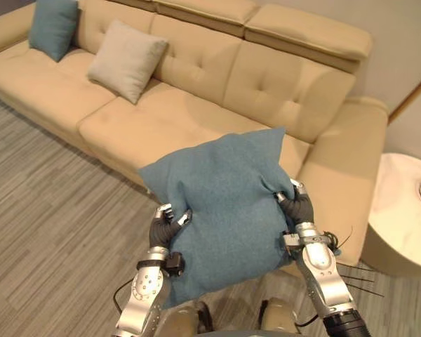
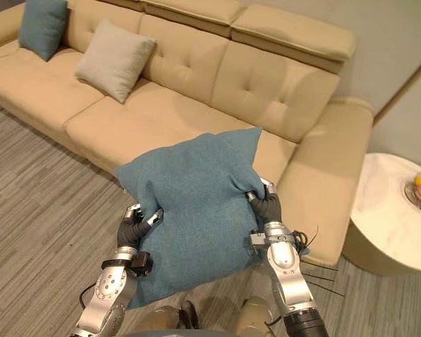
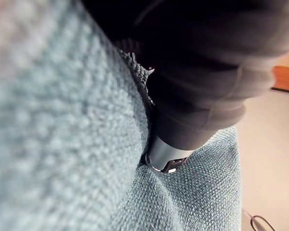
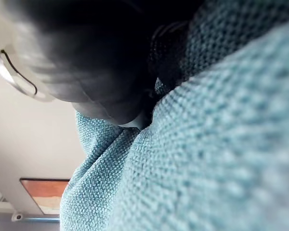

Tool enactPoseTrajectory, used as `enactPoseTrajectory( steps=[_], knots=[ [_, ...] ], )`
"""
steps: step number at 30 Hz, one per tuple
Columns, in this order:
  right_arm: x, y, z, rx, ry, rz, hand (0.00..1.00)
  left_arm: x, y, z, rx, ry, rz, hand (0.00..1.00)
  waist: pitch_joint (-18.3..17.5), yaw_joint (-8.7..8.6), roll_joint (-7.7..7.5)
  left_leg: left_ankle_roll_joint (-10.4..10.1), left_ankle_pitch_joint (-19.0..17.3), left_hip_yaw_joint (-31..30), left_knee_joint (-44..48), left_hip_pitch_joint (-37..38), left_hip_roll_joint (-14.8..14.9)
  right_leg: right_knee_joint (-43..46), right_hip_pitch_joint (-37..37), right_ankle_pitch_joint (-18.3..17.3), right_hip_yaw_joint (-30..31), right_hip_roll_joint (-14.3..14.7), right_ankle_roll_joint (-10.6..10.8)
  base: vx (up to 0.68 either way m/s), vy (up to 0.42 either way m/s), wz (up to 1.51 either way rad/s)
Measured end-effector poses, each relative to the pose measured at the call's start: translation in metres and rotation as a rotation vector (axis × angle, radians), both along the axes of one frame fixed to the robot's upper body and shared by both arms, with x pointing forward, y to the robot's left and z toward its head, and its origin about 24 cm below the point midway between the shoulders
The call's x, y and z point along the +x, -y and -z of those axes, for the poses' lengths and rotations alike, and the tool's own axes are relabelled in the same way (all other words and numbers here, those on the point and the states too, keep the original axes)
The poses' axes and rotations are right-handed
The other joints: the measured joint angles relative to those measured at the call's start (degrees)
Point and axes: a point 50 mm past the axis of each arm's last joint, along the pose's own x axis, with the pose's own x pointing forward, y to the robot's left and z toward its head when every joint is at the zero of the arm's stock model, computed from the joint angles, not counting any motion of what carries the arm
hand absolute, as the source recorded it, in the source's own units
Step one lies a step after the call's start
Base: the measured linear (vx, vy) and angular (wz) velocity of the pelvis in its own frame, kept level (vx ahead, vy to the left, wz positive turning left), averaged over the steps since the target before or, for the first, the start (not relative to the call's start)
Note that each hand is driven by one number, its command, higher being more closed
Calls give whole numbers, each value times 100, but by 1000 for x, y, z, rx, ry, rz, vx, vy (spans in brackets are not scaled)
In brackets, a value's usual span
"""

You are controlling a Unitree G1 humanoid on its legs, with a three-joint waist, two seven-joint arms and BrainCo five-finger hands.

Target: Pick up cushions and gather them together orderly.

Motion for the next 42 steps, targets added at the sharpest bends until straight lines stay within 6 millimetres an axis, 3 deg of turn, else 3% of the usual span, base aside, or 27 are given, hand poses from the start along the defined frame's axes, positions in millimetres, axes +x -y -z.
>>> enactPoseTrajectory(
  steps=[1,3,4,5,6,7,8,9,10,11,13,15,16,18,19,20,23,25,27,30,36,40,42],
  knots=[
    [-4,2,5,17,-24,8,100,1,0,1,4,-1,12,100,-5,-8,-8,-68,-36,-10,-183,281,-52,-644,3,360,-329,109,-104,571,-55,13],
    [-12,7,13,20,-55,20,100,0,2,3,7,-9,29,100,-153,-58,31,-242,-96,-116,-412,524,-86,-827,265,756,-522,313,-323,535,-67,18],
    [-13,9,13,20,-56,27,100,4,4,2,8,-1,43,100,-160,-113,79,-369,-170,-179,-347,537,-50,-827,293,1113,-357,387,-675,448,-83,28],
    [-13,16,12,12,-54,43,100,10,9,2,-3,0,50,100,-57,-154,273,-582,-197,-247,-2,481,144,-405,300,955,-505,374,-768,528,-96,40],
    [-14,21,13,0,-60,53,100,12,13,5,-13,-13,57,100,-15,-253,333,-795,-62,-264,439,382,221,32,272,772,-550,252,-840,613,-93,44],
    [-16,26,14,-22,-69,56,100,12,17,9,-26,-31,66,100,23,-384,284,-951,291,-191,1157,312,221,933,73,357,-660,80,-832,451,-102,20],
    [-17,27,15,-27,-74,56,100,11,18,10,-30,-38,67,100,-14,-324,341,-924,404,-95,1604,244,388,762,153,232,-725,259,-620,328,-199,-32],
    [-22,25,10,-16,-53,54,100,9,16,11,-26,-34,74,100,-47,-173,325,-902,538,85,2726,-53,761,-105,721,172,-821,467,-962,277,-225,-94],
    [-21,26,0,-13,-8,58,100,10,20,11,-35,-33,81,100,-54,-93,608,-833,410,60,3394,-485,1206,-284,851,222,-788,751,-1049,309,-142,-87],
    [-21,26,-3,-6,5,67,100,11,20,9,-32,-28,88,100,-55,-109,611,-773,354,94,3505,-660,1316,-382,911,220,-747,793,-1051,406,-8,-60],
    [-24,26,-10,18,38,83,100,17,21,4,-26,-1,98,100,67,-109,334,-505,194,202,3033,-1005,1387,-858,1468,287,-465,716,-947,410,34,-32],
    [-25,25,-15,17,63,79,100,16,20,4,-21,-3,99,100,71,-39,253,-499,190,-17,2054,-1037,1274,-1059,1740,296,-108,664,-865,252,96,-72],
    [-25,24,-17,16,76,78,100,16,20,3,-21,3,99,100,70,34,240,-544,216,-371,1504,-1088,1135,-1107,1779,290,116,639,-738,268,239,-120],
    [-24,24,-18,17,78,77,100,14,18,1,-17,16,97,100,46,107,292,-896,488,-1264,183,-1060,891,-1122,1788,273,637,664,-465,230,356,-135],
    [-24,25,-17,13,73,77,100,12,18,3,-19,10,94,100,19,121,405,-1048,949,-1568,-469,-966,913,-1087,1776,240,953,765,-264,199,367,-131],
    [-24,25,-15,9,68,77,100,10,18,5,-21,1,91,100,-9,139,486,-1163,1524,-1574,-471,-934,950,-1075,1754,217,1124,839,-153,200,385,-134],
    [-28,19,-1,49,10,88,100,5,12,10,7,-24,81,100,-119,-2,40,-822,1231,-754,-317,-789,586,-1400,1657,419,1948,414,239,177,353,-100],
    [-26,17,1,43,2,77,100,3,11,12,8,-31,77,100,-141,22,-1,-744,1181,-400,-311,-710,498,-1597,1614,588,2268,289,337,50,267,-95],
    [-19,13,8,36,-26,61,100,4,7,10,23,-21,68,100,-136,30,6,-659,1106,-49,-324,-585,486,-1756,1570,812,2471,261,282,5,189,-93],
    [-10,9,12,15,-41,41,100,5,2,7,51,-6,60,100,-140,34,3,-640,1044,266,-525,-494,495,-1897,1393,1053,2252,280,117,-42,91,-78],
    [-3,5,9,-63,-27,21,100,9,0,3,123,20,43,100,-138,-7,10,-676,1066,490,-645,-528,535,-2303,1274,1322,2202,314,106,-52,-9,-30],
    [30,-6,-13,-134,64,34,100,37,-3,-23,171,133,-23,100,-87,19,16,-711,1211,466,-618,-1143,589,-2595,818,1648,1994,320,-157,-78,-58,0],
    [48,-15,-29,-171,125,43,100,56,-6,-40,198,199,-65,100,63,27,29,-666,1298,416,-567,-1399,585,-2678,657,1841,1916,292,16,-84,-52,14]
  ],
)
